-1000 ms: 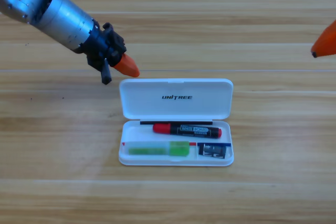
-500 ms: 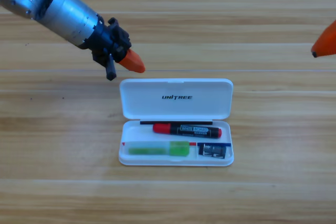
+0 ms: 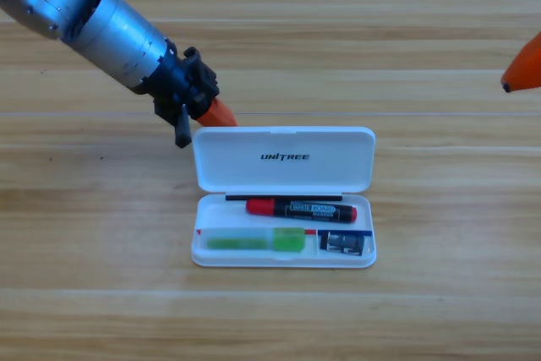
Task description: Clean up eraser and pencils
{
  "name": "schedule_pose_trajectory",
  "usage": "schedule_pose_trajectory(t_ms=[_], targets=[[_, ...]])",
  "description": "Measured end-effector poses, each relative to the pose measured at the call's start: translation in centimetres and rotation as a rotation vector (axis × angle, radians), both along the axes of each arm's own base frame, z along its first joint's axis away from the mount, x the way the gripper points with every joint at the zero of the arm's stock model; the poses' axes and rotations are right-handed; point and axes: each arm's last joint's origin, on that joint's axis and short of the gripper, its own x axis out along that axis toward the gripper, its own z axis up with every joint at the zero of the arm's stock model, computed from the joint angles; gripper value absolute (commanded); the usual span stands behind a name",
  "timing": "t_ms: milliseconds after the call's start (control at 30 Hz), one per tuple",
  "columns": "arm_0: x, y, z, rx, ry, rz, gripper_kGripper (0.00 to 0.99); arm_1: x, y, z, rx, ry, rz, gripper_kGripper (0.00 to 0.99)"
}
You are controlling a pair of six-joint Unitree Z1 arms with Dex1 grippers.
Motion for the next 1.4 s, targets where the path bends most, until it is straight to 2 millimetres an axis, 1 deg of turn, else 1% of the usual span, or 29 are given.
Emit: schedule_pose_trajectory(t_ms=[267,667,1133,1400], targets=[[-0.4,-0.5,-0.1,0.005,0.009,-0.016,0.000,0.0,0.0,0.0,0.000,0.000,0.000,0.989],[-0.9,-0.5,-0.2,0.018,0.035,-0.020,0.000,0.0,0.0,0.0,0.001,-0.001,0.000,0.989],[-3.6,-0.2,1.2,0.018,0.041,-0.049,0.000,0.0,0.1,0.0,0.000,0.000,0.000,0.989],[-5.1,-1.0,0.9,0.029,0.060,-0.086,0.000,0.0,0.1,0.0,0.000,0.001,0.000,0.989]])
